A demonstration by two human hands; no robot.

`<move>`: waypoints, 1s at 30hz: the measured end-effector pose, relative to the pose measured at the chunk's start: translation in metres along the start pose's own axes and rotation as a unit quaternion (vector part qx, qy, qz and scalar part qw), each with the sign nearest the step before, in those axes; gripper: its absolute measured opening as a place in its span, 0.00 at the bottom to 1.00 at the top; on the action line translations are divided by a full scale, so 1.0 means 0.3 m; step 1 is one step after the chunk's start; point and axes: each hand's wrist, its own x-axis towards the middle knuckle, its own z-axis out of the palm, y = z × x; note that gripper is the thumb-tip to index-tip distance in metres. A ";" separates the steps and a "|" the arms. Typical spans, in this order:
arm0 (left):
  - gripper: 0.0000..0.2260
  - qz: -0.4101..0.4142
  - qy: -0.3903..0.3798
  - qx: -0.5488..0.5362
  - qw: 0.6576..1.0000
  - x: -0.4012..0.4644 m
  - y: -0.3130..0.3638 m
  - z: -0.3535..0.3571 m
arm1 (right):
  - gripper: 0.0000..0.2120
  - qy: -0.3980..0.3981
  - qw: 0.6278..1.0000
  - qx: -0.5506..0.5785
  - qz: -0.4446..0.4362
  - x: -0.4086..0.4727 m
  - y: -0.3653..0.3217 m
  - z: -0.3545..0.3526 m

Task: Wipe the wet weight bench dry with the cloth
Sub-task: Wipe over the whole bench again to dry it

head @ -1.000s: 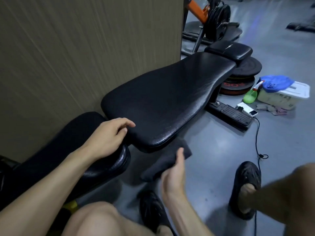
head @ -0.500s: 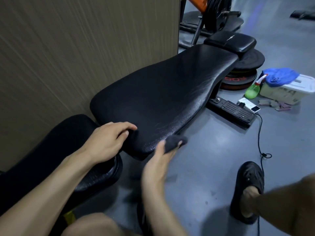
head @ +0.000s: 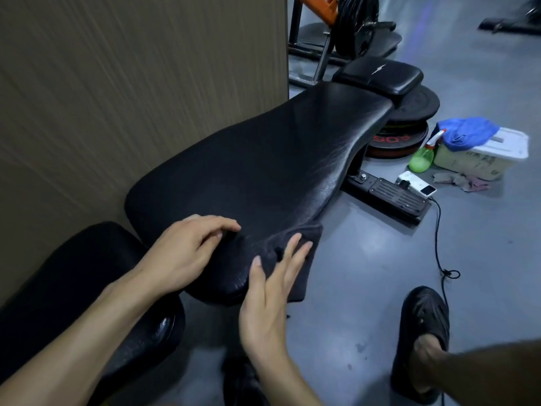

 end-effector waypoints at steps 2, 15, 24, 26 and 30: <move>0.16 0.013 0.006 -0.009 1.000 0.045 0.015 0.020 | 0.37 0.026 0.999 -0.020 0.000 0.143 0.008 -0.019; 0.18 0.055 0.028 0.004 0.998 0.300 0.054 0.117 | 0.36 0.011 0.998 -0.035 -0.044 0.281 0.013 -0.102; 0.17 0.089 0.015 0.068 0.994 0.449 0.098 0.194 | 0.34 -0.005 0.998 -0.011 -0.057 0.417 0.019 -0.214; 0.16 0.095 0.021 0.076 0.992 0.489 0.102 0.204 | 0.35 -0.016 0.997 -0.015 -0.075 0.379 0.041 -0.204; 0.18 0.083 0.045 0.077 0.993 0.513 0.112 0.241 | 0.32 0.003 0.998 -0.056 -0.039 0.631 -0.002 -0.244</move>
